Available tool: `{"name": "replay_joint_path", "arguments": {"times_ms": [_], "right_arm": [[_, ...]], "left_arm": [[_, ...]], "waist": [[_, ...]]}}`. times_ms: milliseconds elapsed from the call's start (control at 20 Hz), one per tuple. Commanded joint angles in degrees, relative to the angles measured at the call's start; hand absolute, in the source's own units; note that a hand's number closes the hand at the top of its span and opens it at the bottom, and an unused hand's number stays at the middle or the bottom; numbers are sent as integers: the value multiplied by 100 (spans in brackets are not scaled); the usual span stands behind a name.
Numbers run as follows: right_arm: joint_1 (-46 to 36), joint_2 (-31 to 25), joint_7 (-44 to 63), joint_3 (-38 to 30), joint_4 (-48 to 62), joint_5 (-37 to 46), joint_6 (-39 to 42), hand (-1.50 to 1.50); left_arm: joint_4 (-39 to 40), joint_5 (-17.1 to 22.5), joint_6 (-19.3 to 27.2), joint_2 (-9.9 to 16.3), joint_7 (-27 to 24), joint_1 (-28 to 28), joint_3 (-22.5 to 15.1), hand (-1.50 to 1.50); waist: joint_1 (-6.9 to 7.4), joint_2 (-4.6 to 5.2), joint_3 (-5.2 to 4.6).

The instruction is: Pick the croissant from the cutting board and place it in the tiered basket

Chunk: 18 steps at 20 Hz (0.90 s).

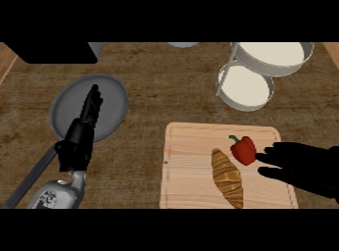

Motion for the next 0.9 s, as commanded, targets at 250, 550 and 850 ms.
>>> {"name": "replay_joint_path", "arguments": {"times_ms": [250, 550, 850], "right_arm": [[394, 138, -787, 327, 4, 1666, -331, -150], [194, 237, -1030, 458, 129, 2077, -378, -150], [161, -52, -2032, 624, 487, 2748, -1284, -150]], "left_arm": [[191, -206, -256, -210, 12, -140, 205, 0], [83, -82, -605, -80, -2, -119, 615, 0], [174, -284, -540, -267, 165, -357, 557, 0]], "waist": [[-12, 1, 1], [0, 3, 0], [-4, 5, 2]]}}
